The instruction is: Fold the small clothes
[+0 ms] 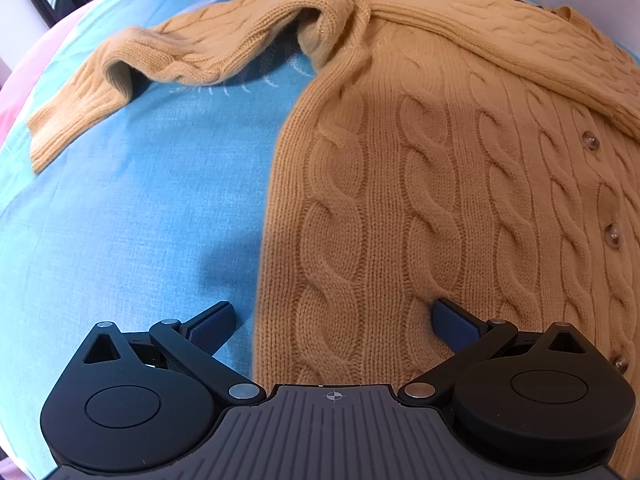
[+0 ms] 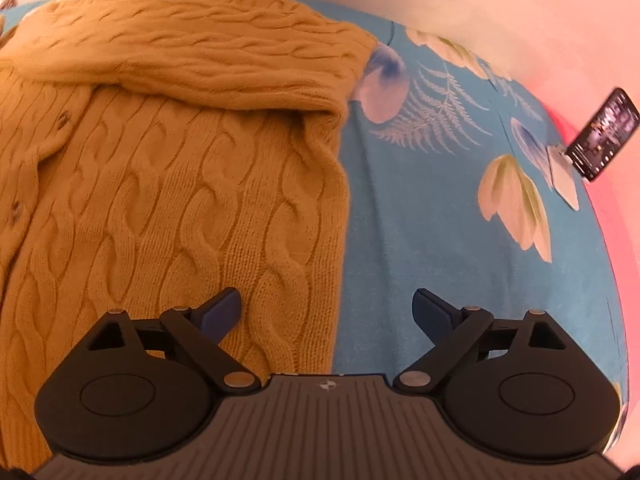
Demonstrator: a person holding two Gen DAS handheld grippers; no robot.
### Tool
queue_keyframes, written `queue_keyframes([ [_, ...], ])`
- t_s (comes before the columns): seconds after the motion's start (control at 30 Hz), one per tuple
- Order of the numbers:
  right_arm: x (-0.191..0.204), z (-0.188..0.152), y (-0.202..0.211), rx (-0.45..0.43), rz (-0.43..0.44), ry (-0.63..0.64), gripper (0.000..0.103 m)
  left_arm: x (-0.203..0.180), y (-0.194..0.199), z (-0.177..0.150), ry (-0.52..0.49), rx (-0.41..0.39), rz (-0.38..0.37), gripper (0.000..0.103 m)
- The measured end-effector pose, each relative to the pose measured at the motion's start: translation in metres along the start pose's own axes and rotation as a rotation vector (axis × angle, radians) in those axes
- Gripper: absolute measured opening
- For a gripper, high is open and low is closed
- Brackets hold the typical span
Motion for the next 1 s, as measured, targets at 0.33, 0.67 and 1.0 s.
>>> queue_keyframes([
  [0.33, 0.005, -0.004, -0.003, 0.016, -0.002, 0.018, 0.095, 0.001, -0.001, 0.004, 0.002, 0.014, -0.001, 0.103],
  [0.67, 0.015, 0.032, 0.028, -0.144, 0.029, 0.005, 0.094, 0.025, 0.020, 0.031, 0.074, 0.049, 0.010, 0.103],
  [1.0, 0.064, 0.053, 0.037, -0.178, 0.112, 0.071, 0.094, 0.081, 0.027, 0.065, 0.191, -0.028, 0.103, 0.103],
])
Point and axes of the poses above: each gripper's, at about its wrist camera, not at the fingertips, and y roughly against the way its jaws point, x to its left, z to its top, the point moved 9 cm from there along -y, roughly the way its jaws point, and after that the axes turned 6 degrees about z, right-handed, at the moved point
